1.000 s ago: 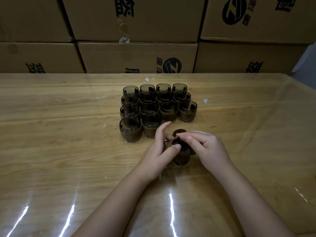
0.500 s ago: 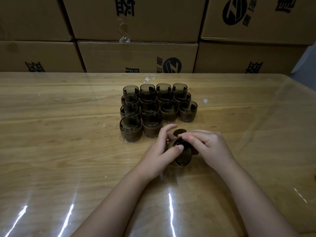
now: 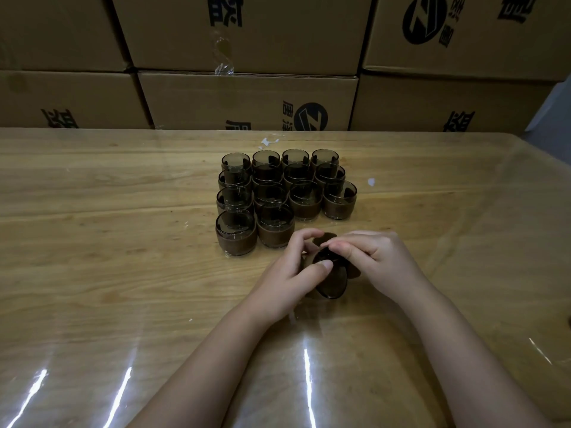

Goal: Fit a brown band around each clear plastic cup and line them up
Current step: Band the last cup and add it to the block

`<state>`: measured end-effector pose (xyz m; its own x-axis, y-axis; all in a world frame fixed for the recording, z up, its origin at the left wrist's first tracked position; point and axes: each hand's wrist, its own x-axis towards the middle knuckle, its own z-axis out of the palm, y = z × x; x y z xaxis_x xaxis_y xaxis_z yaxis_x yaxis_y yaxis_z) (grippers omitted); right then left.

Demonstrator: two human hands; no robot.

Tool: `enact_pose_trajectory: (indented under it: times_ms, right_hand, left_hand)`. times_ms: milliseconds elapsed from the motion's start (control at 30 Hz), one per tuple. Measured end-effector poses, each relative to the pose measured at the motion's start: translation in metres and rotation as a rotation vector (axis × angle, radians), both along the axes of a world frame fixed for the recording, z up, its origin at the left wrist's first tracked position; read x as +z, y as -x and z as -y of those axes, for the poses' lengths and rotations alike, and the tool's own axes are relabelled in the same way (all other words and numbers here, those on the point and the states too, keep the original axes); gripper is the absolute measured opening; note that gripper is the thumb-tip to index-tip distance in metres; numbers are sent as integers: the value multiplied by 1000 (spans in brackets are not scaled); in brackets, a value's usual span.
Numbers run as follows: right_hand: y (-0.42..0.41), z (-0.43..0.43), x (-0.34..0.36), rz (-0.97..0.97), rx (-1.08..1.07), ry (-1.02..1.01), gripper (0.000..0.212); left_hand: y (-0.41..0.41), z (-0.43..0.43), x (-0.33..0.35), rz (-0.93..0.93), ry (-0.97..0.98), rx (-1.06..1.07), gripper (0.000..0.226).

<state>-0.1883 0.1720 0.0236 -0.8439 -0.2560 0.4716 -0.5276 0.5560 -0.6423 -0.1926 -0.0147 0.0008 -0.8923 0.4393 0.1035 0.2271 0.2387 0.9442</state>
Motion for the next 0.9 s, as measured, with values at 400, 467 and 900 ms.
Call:
enact_pose_trajectory:
  times_ms: [400,467,900]
  right_hand:
    - [6,0,0,-24,42,-64,22]
    - [6,4,-3,-44,52,-71,21]
    - [-25,40,0,379,7,514,45]
  left_hand:
    - [2,2,-4,1,-6,11,46]
    - [3,4,-5,9,-21,13,49]
    - [-6,10,17,-253,-128,2,81]
